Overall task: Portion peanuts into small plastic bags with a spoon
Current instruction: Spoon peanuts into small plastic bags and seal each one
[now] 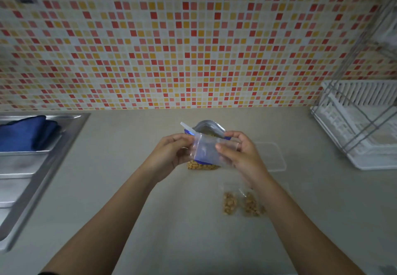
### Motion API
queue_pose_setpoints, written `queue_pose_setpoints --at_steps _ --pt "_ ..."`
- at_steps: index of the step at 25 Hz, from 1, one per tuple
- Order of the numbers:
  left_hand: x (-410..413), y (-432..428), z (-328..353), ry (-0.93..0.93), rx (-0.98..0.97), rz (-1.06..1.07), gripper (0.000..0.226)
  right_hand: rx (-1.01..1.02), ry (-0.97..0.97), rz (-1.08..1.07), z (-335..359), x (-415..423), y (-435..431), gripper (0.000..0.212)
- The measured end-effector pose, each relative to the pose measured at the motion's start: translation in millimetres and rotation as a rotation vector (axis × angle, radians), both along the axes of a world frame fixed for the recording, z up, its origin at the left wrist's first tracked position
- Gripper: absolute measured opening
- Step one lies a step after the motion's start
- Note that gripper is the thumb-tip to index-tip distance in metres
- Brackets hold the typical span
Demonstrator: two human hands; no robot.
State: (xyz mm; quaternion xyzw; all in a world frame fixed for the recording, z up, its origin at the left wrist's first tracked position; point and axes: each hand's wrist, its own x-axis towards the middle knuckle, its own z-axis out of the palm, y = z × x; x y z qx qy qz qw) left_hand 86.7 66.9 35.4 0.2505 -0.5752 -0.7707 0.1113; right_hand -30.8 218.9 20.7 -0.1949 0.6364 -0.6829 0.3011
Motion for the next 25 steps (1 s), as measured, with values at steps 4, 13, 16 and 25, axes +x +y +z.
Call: queue_pose_setpoints --at_steps 4,13,16,25 --pt "-15 -2 15 0.054 -0.019 -0.026 0.017 -0.008 0.078 -0.034 16 -16 0 0.032" --pt "-27 0 17 0.055 -0.091 0.023 0.013 0.007 0.132 -0.077 16 -27 1 0.03" --pt "-28 -4 17 -0.006 -0.253 0.059 0.014 0.077 0.171 -0.06 12 -34 7 0.037" --pt "-36 -3 9 -0.121 -0.573 0.126 0.027 0.06 0.188 0.017 3 -45 14 0.048"
